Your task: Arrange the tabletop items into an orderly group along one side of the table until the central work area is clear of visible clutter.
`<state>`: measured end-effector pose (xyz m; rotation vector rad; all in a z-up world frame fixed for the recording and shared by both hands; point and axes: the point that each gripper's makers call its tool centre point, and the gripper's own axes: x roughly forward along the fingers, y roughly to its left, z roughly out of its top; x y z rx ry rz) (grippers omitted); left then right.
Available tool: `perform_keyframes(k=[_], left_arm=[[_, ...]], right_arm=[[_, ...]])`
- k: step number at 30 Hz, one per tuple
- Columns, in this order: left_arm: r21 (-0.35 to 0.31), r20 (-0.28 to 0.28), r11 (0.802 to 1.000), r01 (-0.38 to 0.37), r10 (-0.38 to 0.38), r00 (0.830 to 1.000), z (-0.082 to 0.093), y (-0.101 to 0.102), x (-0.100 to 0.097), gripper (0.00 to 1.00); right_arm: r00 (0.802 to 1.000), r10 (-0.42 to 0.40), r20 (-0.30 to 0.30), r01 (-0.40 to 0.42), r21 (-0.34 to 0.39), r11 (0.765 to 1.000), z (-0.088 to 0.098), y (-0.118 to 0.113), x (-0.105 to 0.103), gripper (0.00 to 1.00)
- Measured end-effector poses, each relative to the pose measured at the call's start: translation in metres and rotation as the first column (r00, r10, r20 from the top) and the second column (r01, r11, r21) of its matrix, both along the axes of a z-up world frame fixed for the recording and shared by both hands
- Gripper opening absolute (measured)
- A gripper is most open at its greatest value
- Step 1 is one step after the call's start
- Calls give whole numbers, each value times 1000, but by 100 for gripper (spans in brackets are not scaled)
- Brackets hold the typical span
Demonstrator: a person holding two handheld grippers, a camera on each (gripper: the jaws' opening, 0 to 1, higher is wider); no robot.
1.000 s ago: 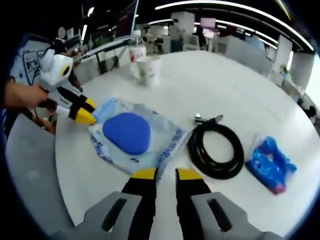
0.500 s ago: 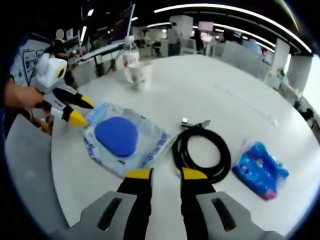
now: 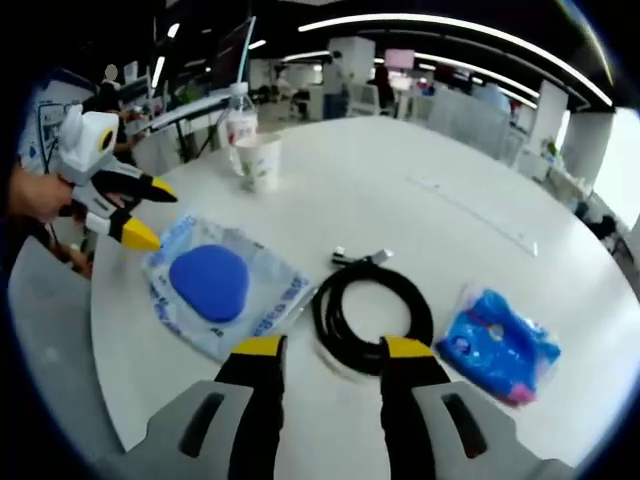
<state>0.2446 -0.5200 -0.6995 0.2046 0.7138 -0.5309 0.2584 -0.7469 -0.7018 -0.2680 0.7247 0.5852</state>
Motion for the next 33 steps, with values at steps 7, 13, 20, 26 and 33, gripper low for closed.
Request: perform_keyframes(k=[7, 13, 20, 26, 33], left_arm=[[-14, 15, 1000, 19, -19, 1000, 5, -20, 8, 57], [-20, 12, 999, 35, -34, 999, 3, -32, 11, 59], [-20, 12, 999, 32, -32, 999, 2, -43, 17, 71], [-23, 16, 999, 29, -29, 999, 2, -55, 24, 81], [-56, 3, 998, 21, -21, 1000, -2, -73, 30, 90]], right_arm=[[999, -32, 5, 32, 6, 999, 2, -12, 0, 38], [999, -53, 5, 53, 15, 998, 1, -21, -1, 43], [997, -81, 16, 81, 43, 996, 3, -27, 2, 54], [995, -101, 13, 100, 75, 992, 4, -29, 3, 66], [992, -127, 8, 125, 104, 987, 5, -35, 3, 73]])
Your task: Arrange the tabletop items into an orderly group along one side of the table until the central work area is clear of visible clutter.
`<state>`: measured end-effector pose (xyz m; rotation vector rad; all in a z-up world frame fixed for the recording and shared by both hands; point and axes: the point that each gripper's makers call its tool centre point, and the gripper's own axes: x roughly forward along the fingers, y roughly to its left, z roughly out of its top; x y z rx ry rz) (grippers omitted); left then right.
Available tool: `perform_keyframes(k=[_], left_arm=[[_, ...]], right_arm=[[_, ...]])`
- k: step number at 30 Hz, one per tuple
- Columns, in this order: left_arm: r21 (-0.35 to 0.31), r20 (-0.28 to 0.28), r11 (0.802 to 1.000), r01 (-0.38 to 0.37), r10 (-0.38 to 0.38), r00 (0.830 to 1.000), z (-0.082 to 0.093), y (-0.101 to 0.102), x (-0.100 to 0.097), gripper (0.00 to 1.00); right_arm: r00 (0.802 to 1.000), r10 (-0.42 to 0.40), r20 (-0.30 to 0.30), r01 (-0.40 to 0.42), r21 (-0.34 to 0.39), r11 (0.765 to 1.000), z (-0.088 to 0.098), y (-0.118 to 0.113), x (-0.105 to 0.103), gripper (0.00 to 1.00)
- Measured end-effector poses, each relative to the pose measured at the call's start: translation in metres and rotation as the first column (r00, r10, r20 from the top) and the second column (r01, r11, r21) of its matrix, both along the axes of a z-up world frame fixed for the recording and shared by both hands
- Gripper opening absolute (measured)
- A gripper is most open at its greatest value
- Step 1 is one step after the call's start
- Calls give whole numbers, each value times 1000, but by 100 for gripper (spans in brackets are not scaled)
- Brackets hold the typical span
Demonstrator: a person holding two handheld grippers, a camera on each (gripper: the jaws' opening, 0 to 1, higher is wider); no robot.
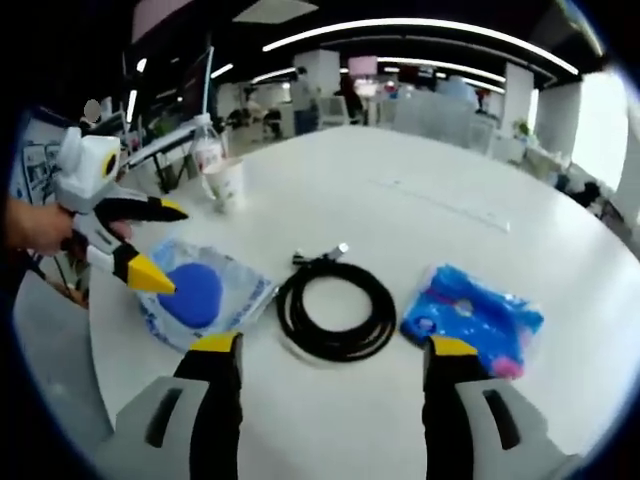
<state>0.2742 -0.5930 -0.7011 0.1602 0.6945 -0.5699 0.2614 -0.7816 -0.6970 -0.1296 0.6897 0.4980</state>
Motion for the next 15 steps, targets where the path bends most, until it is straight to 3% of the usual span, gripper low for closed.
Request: perform_keyframes(k=[15], left_arm=[[-22, 7, 999, 32, -32, 999, 1, -33, 11, 89]], right_arm=[[1000, -25, 4, 25, 11, 1000, -2, -11, 1, 69]])
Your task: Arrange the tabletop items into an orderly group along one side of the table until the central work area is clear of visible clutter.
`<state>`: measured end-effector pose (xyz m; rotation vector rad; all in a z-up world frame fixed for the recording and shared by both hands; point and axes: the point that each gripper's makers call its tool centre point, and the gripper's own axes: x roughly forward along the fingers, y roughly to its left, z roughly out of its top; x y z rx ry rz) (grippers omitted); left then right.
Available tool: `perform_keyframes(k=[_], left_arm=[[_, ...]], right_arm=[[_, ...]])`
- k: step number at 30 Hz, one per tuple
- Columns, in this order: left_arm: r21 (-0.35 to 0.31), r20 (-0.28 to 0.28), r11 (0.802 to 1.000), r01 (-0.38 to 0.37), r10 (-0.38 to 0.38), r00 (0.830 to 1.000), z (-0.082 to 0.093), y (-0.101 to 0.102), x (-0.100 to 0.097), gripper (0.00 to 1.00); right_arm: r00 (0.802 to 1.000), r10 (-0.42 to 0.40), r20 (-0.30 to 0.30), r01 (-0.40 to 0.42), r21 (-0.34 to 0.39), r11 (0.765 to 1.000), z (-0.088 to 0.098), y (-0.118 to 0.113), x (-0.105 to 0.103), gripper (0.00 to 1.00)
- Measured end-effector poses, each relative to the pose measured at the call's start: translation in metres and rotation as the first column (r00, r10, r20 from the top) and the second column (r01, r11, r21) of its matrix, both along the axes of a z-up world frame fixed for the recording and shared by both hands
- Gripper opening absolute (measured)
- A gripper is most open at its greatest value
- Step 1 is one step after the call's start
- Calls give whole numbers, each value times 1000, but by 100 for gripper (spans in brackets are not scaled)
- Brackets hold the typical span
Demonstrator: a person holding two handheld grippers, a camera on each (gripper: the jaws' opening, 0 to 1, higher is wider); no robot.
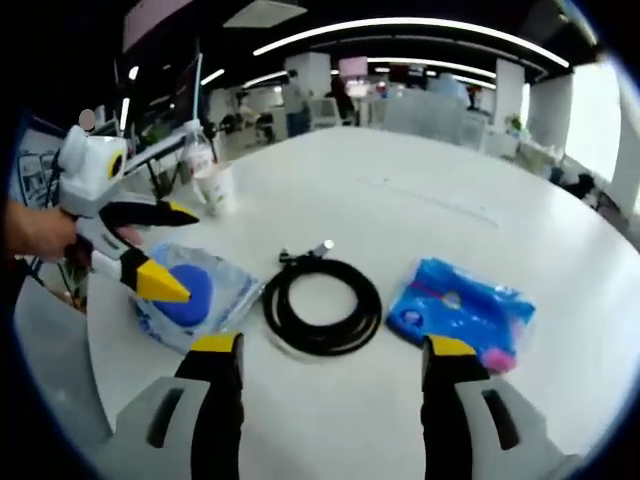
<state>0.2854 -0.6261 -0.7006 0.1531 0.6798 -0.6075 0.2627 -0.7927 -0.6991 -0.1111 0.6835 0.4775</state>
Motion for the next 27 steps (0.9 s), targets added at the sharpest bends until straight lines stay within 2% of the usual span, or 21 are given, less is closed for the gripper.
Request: perform_keyframes(k=[8, 21, 27], left_arm=[[1, -4, 1000, 11, -11, 1000, -3, -5, 3, 87], [-26, -18, 999, 30, -30, 999, -4, -21, 9, 72], [-32, -26, 998, 46, -47, 999, -5, -29, 12, 65]], right_arm=[[1000, 0, 1, 0, 7, 1000, -2, 1, 1, 63], [999, -21, -38, 23, 42, 999, -6, 2, 6, 35], [998, -42, -46, 45, 65, 997, -7, 1, 12, 30]])
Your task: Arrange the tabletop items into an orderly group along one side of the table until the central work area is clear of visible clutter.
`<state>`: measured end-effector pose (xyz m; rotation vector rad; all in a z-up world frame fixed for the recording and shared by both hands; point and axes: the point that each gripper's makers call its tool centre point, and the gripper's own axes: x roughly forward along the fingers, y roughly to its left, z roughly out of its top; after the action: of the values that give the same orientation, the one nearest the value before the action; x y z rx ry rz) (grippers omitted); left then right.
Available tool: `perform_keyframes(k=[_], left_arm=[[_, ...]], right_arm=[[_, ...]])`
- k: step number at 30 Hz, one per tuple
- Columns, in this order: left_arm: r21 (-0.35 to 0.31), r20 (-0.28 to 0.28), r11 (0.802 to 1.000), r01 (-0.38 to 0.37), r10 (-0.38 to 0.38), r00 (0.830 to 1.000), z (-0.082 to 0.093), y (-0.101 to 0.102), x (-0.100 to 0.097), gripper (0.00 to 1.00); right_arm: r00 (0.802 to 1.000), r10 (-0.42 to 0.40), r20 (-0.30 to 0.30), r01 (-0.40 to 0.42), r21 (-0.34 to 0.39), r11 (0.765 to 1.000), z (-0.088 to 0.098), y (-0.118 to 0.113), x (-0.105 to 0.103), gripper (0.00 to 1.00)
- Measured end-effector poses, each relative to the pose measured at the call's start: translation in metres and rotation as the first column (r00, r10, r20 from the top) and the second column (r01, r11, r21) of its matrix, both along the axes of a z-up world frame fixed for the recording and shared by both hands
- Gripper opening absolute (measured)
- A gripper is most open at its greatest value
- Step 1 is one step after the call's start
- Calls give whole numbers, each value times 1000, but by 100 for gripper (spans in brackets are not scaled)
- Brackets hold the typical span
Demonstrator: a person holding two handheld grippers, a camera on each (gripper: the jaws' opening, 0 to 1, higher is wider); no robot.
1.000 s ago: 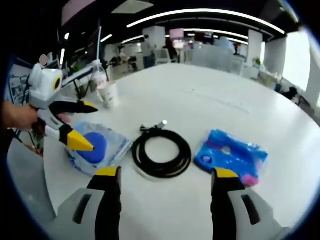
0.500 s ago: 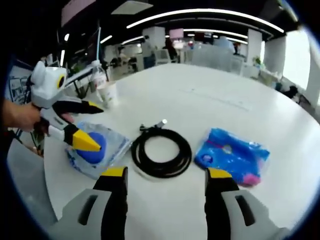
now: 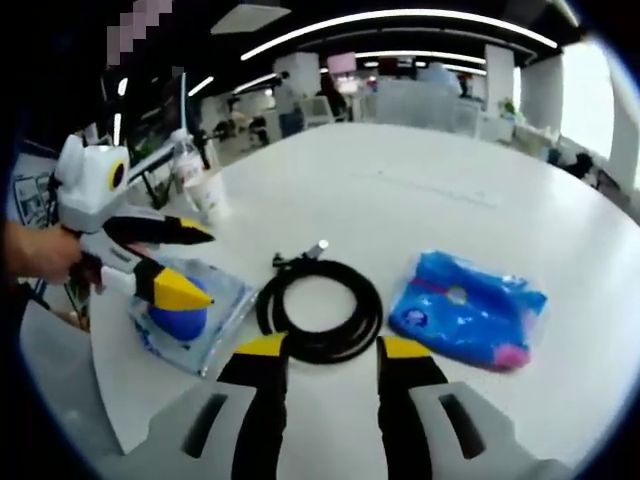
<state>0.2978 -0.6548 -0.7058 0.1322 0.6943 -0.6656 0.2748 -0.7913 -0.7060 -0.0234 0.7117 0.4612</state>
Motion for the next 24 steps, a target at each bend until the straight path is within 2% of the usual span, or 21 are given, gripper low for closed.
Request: perform_keyframes(k=[6, 21, 24], left_arm=[[-5, -16, 1000, 15, -15, 1000, -4, -10, 4, 59], [-18, -46, 999, 39, -40, 998, -11, -29, 14, 51], [-22, -66, 999, 47, -49, 997, -14, -33, 14, 46]], right_arm=[[999, -27, -27, 28, 18, 999, -5, -1, 5, 26], [993, -99, -64, 102, 47, 994, -17, -2, 15, 27], [990, -116, -75, 120, 48, 992, -20, -4, 16, 28]])
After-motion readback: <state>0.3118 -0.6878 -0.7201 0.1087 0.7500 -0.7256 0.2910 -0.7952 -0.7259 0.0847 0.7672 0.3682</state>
